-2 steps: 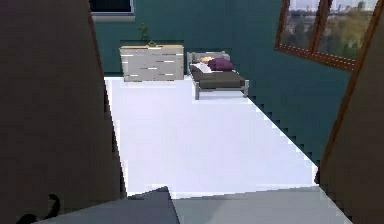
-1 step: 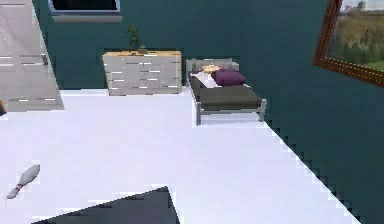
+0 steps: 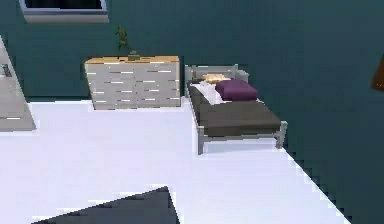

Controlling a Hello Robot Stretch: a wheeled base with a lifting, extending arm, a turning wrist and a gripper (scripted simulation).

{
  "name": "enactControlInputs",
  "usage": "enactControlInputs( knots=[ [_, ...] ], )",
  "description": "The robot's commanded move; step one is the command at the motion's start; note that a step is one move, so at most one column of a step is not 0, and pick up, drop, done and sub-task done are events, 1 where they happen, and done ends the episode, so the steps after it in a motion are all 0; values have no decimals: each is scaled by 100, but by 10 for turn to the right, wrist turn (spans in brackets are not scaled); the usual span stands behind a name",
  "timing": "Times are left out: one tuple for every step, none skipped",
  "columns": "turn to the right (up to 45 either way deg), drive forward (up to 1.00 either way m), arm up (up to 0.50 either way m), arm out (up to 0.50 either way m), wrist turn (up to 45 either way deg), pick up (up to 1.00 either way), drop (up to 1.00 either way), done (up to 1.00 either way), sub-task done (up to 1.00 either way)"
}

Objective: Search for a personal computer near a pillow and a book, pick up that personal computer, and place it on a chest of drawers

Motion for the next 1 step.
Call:
enactControlInputs(
  knots=[
    [-180, 0, 0, 0, 0, 0, 0, 0, 0]
  ],
)
